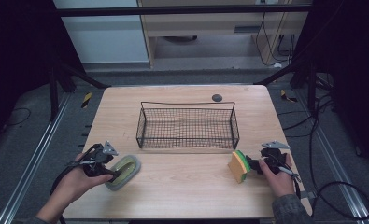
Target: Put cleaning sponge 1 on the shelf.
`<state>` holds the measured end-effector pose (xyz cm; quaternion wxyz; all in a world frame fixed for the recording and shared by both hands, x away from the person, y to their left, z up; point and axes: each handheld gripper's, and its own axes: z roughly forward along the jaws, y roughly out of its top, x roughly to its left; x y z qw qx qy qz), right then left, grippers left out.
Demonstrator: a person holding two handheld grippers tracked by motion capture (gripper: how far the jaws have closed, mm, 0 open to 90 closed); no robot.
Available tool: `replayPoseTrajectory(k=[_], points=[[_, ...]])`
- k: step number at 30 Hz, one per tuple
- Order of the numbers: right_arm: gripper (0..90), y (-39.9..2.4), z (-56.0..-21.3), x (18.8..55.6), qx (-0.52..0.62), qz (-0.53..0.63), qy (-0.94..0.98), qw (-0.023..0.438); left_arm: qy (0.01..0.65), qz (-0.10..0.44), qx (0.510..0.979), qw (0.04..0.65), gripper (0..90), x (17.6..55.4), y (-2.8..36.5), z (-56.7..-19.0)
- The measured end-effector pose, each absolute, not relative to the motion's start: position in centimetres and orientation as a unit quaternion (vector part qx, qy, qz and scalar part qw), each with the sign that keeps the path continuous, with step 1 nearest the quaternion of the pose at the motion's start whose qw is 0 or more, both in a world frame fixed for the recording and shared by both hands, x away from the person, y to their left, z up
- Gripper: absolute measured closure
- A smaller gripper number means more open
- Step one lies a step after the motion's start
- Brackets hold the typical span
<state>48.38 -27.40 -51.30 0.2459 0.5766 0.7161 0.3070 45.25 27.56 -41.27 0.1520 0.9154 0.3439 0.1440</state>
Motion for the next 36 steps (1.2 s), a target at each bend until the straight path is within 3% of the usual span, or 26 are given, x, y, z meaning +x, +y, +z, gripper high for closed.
replayPoseTrajectory(k=[15, 21, 36], points=[[0.5, -27.4, -51.3, 48.3, 0.577, 0.307, 0.716, 0.244, 0.345, 0.122, 0.921, 0.131, 47.6, 47.3, 26.4, -42.9], [0.5, -27.4, -51.3, 48.3, 0.576, 0.307, 0.717, 0.244, 0.358, 0.099, 0.916, 0.151, 53.3, 47.9, 26.3, -43.1], [0.5, -27.4, -51.3, 48.3, 0.575, 0.308, 0.718, 0.244, 0.365, 0.090, 0.916, 0.138, 55.4, 48.7, 26.3, -43.9]])
